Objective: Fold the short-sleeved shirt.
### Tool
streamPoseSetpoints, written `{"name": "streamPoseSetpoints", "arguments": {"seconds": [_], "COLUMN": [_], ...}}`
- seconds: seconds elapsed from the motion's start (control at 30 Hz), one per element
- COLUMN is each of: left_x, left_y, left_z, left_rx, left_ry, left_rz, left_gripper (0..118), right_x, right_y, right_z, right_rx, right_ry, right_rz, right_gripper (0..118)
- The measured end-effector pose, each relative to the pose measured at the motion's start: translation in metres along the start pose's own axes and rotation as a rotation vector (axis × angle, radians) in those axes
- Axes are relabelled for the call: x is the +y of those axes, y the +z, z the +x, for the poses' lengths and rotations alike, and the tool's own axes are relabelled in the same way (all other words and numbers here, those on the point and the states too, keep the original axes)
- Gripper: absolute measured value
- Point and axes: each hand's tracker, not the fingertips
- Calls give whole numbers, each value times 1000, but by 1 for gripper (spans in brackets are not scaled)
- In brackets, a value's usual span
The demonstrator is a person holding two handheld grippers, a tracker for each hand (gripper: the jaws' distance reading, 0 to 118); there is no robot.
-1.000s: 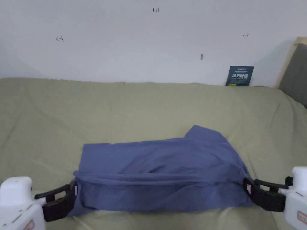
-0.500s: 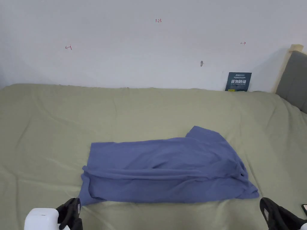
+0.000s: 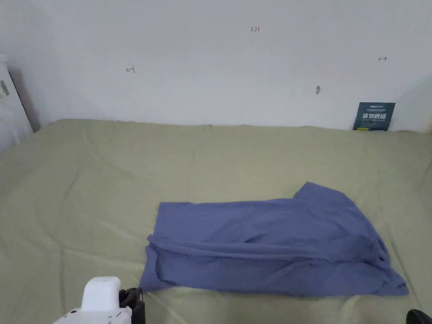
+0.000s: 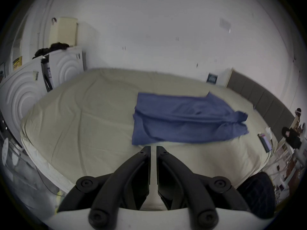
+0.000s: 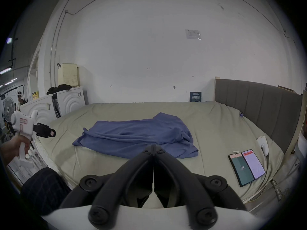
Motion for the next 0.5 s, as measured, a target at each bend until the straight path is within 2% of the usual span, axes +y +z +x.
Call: {"name": "streamPoseSetpoints", "arguments": {"seconds": [0.07,0.2,0.23,0.27,0.3,0.33,0.5], "left_x": [12,30,33,37,38,39,38], "left_y": [-30,-86,-96,-103,-111,-120,-144], "left_z": [-7,-22,-25,-26,-28,-30,-24], "left_rx": [-17,-11,6,21,10,6,31], "left_ry": [-55,-29,-14,-4,-2,-1,-34], "left_rz": [-97,-180,-182,-189,-200,-229,-253], "left_gripper": [6,6,14,36,78,96,97], "right_x": [0,-5,-6,-7,-9,-11,-17], "right_y": [-2,-9,-11,-13,-14,-15,-22], "right_z": [1,3,3,4,4,4,3], "right_rx": [-3,-5,-9,-12,-11,-16,-24], "right_ry": [3,5,6,10,14,18,38], "right_rz": [-13,-52,-59,-71,-79,-84,-116], "right_gripper": [1,1,1,1,1,2,2]}}
